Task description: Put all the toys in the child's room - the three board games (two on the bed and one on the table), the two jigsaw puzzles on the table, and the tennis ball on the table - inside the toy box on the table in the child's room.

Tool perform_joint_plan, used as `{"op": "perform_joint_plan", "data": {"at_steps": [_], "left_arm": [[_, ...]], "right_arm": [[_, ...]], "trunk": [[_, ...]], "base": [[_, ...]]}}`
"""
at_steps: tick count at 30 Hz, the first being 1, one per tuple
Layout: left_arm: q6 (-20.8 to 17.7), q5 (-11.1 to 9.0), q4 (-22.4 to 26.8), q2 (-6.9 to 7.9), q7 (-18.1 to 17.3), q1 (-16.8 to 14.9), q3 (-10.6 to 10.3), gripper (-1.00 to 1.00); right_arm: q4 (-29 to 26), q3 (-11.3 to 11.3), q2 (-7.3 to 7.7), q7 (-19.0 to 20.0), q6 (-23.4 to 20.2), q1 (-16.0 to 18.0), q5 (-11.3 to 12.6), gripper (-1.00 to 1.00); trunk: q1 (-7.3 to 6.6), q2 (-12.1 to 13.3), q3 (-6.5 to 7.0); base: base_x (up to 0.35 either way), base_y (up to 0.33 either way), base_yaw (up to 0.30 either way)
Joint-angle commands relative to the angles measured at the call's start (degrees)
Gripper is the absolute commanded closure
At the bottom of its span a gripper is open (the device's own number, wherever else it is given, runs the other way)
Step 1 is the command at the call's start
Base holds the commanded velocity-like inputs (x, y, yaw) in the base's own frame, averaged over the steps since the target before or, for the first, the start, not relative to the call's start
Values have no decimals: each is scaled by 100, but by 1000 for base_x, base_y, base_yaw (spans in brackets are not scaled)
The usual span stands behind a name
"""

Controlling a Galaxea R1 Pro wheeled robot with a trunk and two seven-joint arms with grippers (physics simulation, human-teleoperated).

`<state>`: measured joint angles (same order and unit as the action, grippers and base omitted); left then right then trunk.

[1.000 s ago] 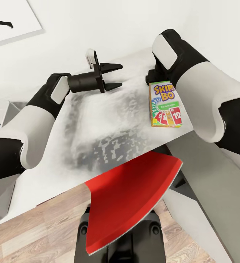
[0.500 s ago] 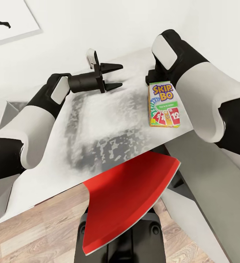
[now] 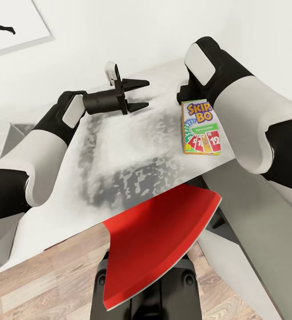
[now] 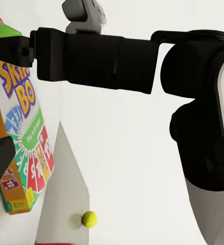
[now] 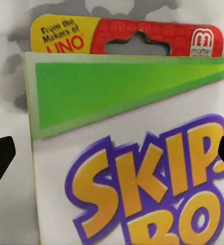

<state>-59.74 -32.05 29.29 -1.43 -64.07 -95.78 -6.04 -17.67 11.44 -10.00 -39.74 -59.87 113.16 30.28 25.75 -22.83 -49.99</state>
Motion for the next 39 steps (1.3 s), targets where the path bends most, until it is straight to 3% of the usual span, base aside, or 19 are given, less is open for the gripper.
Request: {"op": "perform_joint_plan", "data": {"at_steps": [1, 39], "left_arm": [[-26, -5, -4, 2, -20, -4, -12, -100], [-26, 4, -11, 15, -18, 45, -12, -100]], "right_arm": [[0, 25, 0, -52, -13, 4, 57, -100], [0, 25, 0, -43, -13, -5, 57, -100]], "trunk": [[3, -9, -6], [3, -9, -6]], "base": [[0, -89, 0], [-31, -61, 0]]}}
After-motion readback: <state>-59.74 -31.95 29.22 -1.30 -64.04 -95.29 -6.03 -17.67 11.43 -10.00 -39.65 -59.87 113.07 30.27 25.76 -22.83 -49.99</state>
